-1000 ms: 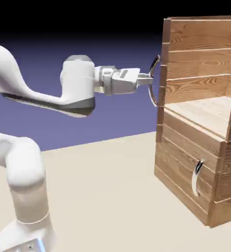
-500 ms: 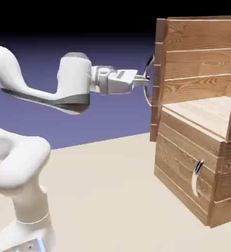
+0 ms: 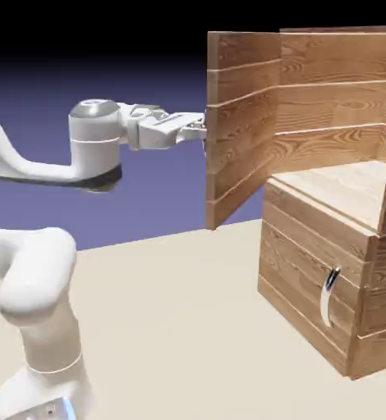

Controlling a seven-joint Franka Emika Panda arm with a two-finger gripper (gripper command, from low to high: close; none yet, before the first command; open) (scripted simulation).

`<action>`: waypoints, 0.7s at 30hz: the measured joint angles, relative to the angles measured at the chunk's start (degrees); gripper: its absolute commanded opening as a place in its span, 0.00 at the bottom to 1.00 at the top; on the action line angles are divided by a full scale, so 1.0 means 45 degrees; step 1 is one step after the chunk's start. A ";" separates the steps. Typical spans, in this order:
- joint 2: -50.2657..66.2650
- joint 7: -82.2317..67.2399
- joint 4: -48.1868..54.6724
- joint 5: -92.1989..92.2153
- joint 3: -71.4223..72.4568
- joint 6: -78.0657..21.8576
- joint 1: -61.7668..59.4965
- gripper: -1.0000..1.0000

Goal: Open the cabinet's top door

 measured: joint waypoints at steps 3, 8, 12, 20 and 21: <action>0.0006 -0.0237 0.0512 0.1160 0.1099 -0.1659 0.0160 0.00; 0.0280 -0.0469 0.1865 0.2886 0.3022 -0.4427 -0.0169 0.00; 0.0624 -0.0592 0.3388 0.4043 0.4574 -0.6643 -0.0998 0.00; -0.2562 -0.3345 0.3410 0.7583 0.5394 -0.5277 -0.3489 0.00; -0.3025 -0.3706 0.3351 0.7971 0.5391 -0.5008 -0.3763 0.00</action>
